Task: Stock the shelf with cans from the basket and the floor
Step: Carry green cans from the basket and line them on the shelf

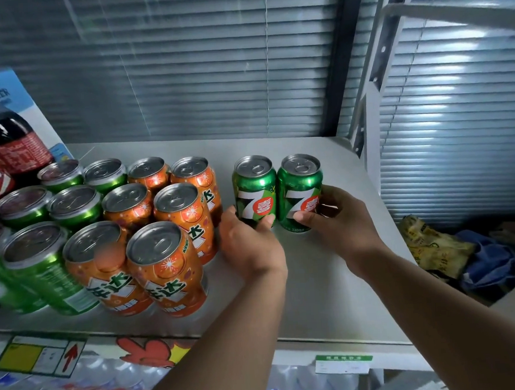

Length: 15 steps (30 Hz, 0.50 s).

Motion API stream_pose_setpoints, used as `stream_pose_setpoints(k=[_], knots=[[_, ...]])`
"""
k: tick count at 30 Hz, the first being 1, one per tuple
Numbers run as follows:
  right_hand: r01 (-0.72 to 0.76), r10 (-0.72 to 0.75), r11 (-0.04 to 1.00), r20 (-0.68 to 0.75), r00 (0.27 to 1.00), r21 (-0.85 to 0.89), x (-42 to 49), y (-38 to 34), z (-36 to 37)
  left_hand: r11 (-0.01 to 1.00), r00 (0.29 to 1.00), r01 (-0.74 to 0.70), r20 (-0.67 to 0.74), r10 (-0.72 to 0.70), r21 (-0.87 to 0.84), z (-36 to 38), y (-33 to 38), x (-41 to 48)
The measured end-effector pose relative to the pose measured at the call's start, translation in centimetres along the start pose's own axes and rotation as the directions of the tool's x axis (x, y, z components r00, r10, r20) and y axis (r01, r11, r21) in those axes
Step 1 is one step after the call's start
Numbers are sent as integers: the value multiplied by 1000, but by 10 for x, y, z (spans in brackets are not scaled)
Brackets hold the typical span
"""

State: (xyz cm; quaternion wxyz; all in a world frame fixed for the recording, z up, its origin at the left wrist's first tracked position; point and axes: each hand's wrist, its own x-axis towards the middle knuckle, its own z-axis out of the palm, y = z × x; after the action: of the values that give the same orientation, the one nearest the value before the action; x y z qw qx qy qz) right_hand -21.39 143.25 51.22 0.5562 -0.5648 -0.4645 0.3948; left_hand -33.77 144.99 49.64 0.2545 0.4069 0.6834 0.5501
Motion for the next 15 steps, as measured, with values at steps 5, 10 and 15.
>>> stream_pose_setpoints(k=[5,10,15], knots=[[-6,6,1000,16,1000,11,5,0,3,1000,998,14,-66,-13,8,3,4,-2],[-7,6,1000,60,998,19,6,-4,2,998,986,22,-162,-32,-60,7,12,-17],[15,-15,1000,54,998,1,12,-2,2,996,986,57,-150,-68,-72,8,11,-15]])
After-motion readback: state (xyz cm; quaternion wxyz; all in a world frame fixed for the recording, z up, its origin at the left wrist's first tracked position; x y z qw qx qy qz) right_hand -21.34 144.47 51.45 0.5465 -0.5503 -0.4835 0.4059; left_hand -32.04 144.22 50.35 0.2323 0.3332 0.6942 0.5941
